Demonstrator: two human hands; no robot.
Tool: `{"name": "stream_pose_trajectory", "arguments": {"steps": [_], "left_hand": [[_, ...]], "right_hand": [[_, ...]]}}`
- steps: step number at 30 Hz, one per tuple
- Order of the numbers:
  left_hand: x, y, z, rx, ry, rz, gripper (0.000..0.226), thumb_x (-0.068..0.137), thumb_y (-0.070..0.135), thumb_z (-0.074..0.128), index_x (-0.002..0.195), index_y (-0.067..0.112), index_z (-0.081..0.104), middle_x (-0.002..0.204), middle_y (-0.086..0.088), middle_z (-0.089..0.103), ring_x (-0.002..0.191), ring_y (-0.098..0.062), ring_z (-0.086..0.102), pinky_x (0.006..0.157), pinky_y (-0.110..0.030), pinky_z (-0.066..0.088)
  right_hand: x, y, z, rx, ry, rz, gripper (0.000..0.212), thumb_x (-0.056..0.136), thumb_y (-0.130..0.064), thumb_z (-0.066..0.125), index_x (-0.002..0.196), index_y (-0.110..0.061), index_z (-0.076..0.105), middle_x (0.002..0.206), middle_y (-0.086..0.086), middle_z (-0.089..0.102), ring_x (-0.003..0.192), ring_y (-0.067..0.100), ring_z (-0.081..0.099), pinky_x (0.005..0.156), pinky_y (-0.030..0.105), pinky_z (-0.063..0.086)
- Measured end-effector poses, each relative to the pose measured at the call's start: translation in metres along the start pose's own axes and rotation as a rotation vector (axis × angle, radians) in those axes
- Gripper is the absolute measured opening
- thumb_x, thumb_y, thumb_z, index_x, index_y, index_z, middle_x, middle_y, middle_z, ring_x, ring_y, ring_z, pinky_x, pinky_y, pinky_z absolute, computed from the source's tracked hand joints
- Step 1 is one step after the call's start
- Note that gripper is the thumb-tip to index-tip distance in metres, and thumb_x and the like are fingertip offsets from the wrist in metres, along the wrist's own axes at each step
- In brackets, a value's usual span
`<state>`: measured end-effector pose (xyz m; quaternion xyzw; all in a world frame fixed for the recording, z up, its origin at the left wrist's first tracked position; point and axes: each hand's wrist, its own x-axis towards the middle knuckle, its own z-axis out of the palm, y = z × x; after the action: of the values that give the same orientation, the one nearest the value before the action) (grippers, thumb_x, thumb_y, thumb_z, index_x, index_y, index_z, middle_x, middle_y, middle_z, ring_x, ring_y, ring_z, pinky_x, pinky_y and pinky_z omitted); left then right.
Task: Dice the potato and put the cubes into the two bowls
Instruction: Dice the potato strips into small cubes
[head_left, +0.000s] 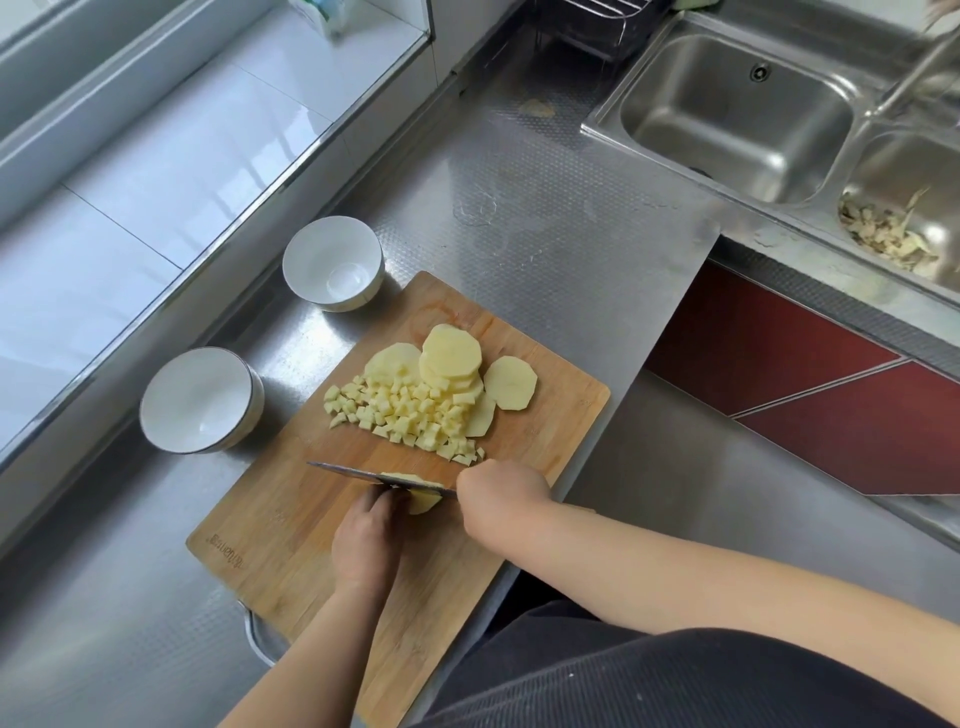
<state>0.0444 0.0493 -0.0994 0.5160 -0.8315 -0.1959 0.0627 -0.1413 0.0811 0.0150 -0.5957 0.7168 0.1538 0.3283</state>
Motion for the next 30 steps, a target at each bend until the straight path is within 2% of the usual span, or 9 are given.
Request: {"name": "stream_pose_trajectory", "arguments": {"steps": [3,9,12,15,18,21,25,30], "left_hand": [[0.0,0.0,-0.001,-0.011,-0.011,0.003,0.034,0.064,-0.006,0.081,0.095,0.003,0.073,0.094,-0.014,0.068,0.074,-0.036,0.066,0.054,-0.037,0.055],[0.001,0.002,-0.003,0.013,-0.03,0.026,0.033,0.063,-0.006,0.082,0.093,0.003,0.073,0.092,-0.014,0.068,0.071,-0.035,0.066,0.05,-0.035,0.054],[0.002,0.004,-0.006,0.024,-0.021,0.033,0.031,0.064,-0.005,0.082,0.092,0.005,0.073,0.089,-0.012,0.067,0.068,-0.033,0.065,0.047,-0.033,0.051],[0.001,0.007,-0.009,-0.001,-0.013,0.042,0.023,0.07,-0.001,0.079,0.09,0.008,0.072,0.088,-0.007,0.066,0.069,-0.03,0.063,0.047,-0.033,0.051],[-0.001,0.008,-0.012,-0.011,0.004,0.042,0.021,0.074,0.002,0.079,0.092,0.009,0.072,0.089,-0.006,0.065,0.068,-0.028,0.063,0.049,-0.031,0.051],[-0.006,0.007,-0.01,-0.006,-0.008,0.042,0.024,0.073,0.003,0.08,0.093,0.009,0.07,0.093,-0.009,0.064,0.071,-0.029,0.062,0.05,-0.033,0.051],[-0.01,0.006,-0.008,0.011,-0.012,0.032,0.025,0.072,0.003,0.08,0.095,0.009,0.071,0.095,-0.009,0.065,0.077,-0.03,0.063,0.054,-0.035,0.053],[-0.011,0.007,-0.004,0.077,-0.028,0.033,0.026,0.07,0.002,0.081,0.095,0.006,0.073,0.093,-0.012,0.068,0.073,-0.033,0.064,0.052,-0.036,0.054]], "right_hand": [[0.005,-0.004,0.004,-0.005,-0.023,0.02,0.023,0.092,-0.001,0.051,0.11,-0.009,0.062,0.106,0.008,0.064,0.096,0.027,0.062,0.065,0.031,0.043],[0.01,0.006,0.021,0.058,-0.04,0.035,0.022,0.092,-0.001,0.048,0.104,-0.008,0.065,0.104,0.01,0.065,0.094,0.027,0.062,0.065,0.03,0.044],[0.014,0.014,0.027,0.132,-0.034,0.036,0.019,0.097,-0.013,0.048,0.105,-0.009,0.065,0.103,0.01,0.065,0.091,0.028,0.062,0.064,0.031,0.044],[0.018,0.024,0.025,0.241,-0.035,0.042,0.028,0.1,-0.031,0.049,0.109,-0.009,0.062,0.104,0.01,0.063,0.093,0.031,0.062,0.066,0.032,0.043],[0.02,0.028,0.025,0.296,-0.008,0.038,0.032,0.099,-0.037,0.049,0.111,-0.011,0.063,0.106,0.011,0.063,0.096,0.032,0.061,0.068,0.032,0.044],[0.015,0.028,0.022,0.283,0.015,0.005,0.032,0.1,-0.037,0.047,0.111,-0.012,0.063,0.105,0.01,0.063,0.092,0.03,0.06,0.065,0.032,0.042],[0.007,0.024,0.016,0.241,0.048,-0.032,0.03,0.101,-0.034,0.045,0.108,-0.011,0.063,0.099,0.009,0.063,0.076,0.026,0.051,0.059,0.029,0.038],[0.001,0.016,0.021,0.204,0.021,-0.026,0.022,0.1,-0.026,0.048,0.106,-0.012,0.064,0.098,0.008,0.063,0.073,0.025,0.05,0.05,0.025,0.031]]}}
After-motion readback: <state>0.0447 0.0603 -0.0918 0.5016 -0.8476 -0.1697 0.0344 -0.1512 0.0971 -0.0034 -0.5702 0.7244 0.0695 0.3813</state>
